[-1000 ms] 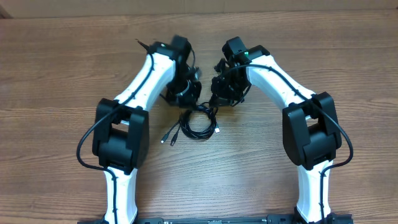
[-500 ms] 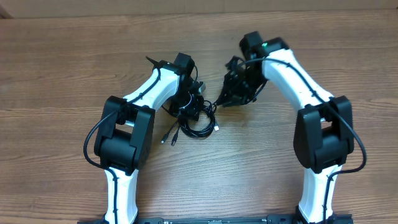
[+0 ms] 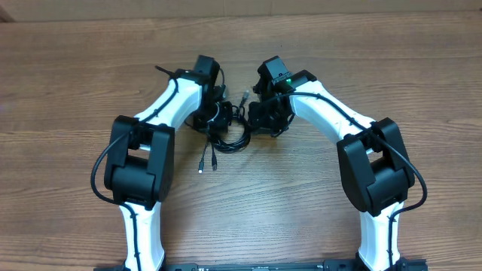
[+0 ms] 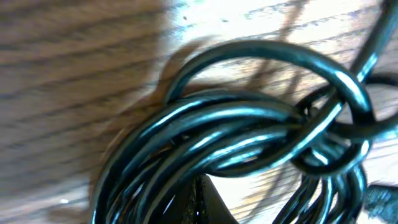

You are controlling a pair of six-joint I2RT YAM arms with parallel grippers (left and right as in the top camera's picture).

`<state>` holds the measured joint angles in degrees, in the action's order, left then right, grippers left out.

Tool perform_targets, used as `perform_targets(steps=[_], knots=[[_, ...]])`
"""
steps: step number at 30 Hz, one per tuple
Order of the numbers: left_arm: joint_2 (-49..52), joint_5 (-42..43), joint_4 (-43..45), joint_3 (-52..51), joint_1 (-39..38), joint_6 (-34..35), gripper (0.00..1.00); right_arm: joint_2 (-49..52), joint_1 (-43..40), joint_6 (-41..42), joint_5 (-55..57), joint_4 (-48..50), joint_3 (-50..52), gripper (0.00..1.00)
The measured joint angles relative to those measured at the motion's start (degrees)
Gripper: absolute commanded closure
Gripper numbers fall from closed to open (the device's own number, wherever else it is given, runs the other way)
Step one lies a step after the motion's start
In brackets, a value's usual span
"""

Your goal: Untangle cables

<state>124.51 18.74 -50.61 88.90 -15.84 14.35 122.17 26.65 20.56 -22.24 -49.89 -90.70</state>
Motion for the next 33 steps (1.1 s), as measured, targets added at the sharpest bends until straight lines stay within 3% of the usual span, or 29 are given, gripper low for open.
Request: perform_targets(steps=[8,17,21,27,33], knots=[[0.0,0.74,-1.42,0.07,0.17,-8.07,0.96,0.0,0.0,0.44,1.29,4.09,0.04,0.72],[0.11,10.75,-6.62,3.96,0.2,-18.25,0.95,0.0,0.0,0.42,-1.99,9.31,0.07,0.75],[0.11,7.02,-6.29,4.26,0.17,-15.85,0.96,0.0,0.02,0.42,-2.64,10.69,0.07,0.78],[0.11,-5.38,-1.29,4.26,0.2,-6.67,0.96,0.0,0.76,0.44,-2.34,12.59,0.07,0.78],[0.11,-8.37,-0.46,4.26,0.2,-4.79,0.96,0.0,1.25,0.42,0.33,12.94,0.07,0.73]])
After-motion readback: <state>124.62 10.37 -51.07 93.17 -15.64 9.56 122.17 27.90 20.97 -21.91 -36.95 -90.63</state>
